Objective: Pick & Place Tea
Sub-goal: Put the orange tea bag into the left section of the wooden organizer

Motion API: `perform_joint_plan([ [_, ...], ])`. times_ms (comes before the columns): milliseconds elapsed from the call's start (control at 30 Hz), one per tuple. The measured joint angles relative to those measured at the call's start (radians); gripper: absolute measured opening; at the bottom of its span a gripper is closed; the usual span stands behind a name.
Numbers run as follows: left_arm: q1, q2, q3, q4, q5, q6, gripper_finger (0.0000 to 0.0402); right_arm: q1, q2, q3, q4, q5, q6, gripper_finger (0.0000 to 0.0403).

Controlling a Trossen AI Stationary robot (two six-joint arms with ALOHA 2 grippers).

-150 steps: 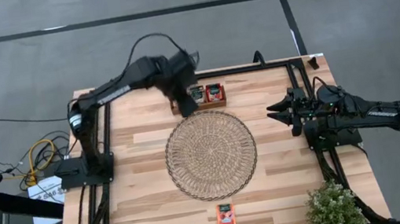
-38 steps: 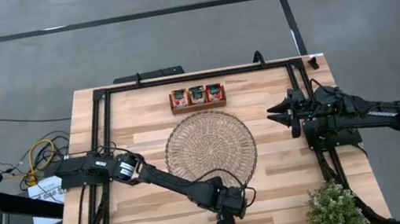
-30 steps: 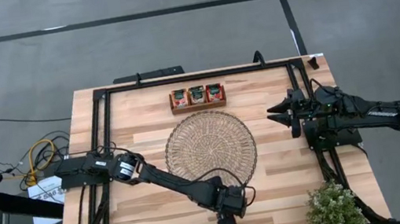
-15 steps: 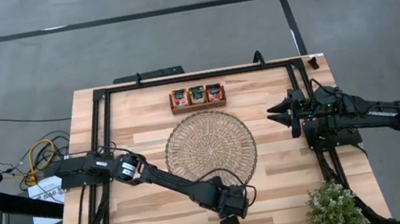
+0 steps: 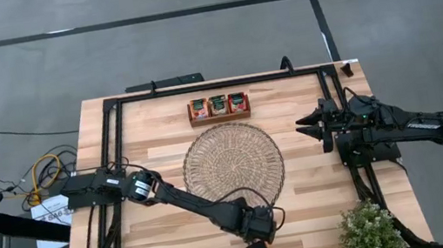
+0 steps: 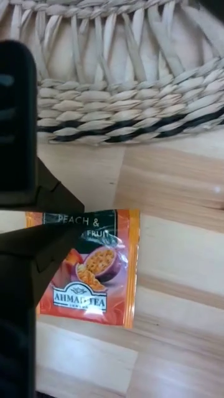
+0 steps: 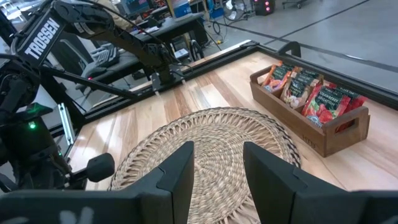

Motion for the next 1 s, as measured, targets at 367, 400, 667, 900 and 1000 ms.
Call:
perform_joint_plan([
  [367,0.000,-0.003,0.002,-0.001,0.016,-0.037,0.0000,0.000,0.000,0.000,0.000,0.000,0.000,0.0130],
  [400,0.000,-0.003,0.002,-0.001,0.016,-0.037,0.0000,0.000,0.000,0.000,0.000,0.000,0.000,0.0130],
  [667,0.000,-0.017,0.002,-0.008,0.035,-0.041,0.0000,0.000,0.000,0.000,0.000,0.000,0.000,0.0130],
  [900,0.007,-0.086,0.003,-0.031,0.023,-0.056,0.0000,0.000,0.000,0.000,0.000,0.000,0.000,0.0130],
  [1000,0.007,-0.118,0.003,-0.039,0.023,-0.062,0.0000,0.000,0.000,0.000,0.000,0.000,0.000,0.0130],
])
